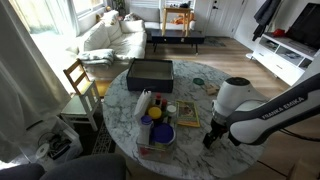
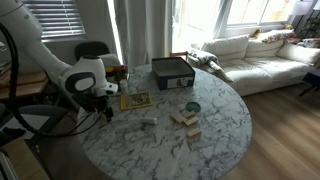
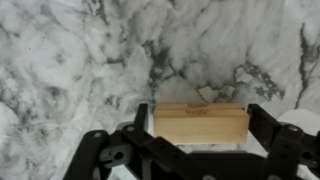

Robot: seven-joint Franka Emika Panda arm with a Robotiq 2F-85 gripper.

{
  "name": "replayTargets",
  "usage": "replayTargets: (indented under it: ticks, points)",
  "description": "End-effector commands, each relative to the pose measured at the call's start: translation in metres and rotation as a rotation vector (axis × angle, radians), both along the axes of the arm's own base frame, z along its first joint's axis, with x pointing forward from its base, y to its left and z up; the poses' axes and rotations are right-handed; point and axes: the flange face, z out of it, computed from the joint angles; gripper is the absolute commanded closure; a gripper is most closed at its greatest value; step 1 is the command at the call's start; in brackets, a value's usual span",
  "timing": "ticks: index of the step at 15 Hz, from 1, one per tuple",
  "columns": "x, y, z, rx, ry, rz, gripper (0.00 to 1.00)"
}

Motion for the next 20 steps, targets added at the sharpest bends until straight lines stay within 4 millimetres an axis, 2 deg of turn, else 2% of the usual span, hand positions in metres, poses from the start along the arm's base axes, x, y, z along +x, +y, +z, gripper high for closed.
replayTargets:
  ticks: [1,9,10,11,13,14,20]
  points:
    - [0.003,0.001,-0.009,0.033,-0.008,0.013,0.0]
    - [0.008,0.007,-0.016,0.045,-0.005,0.027,0.0]
    - [0.009,0.007,-0.016,0.045,-0.004,0.028,0.03]
    - [0.009,0.006,-0.016,0.044,-0.004,0.029,0.26]
    - [0.011,0.006,-0.014,0.043,-0.01,0.028,0.32]
    - [0.012,0.004,-0.011,0.042,-0.014,0.027,0.4]
    - [0.011,-0.001,0.007,0.014,-0.031,0.053,0.4]
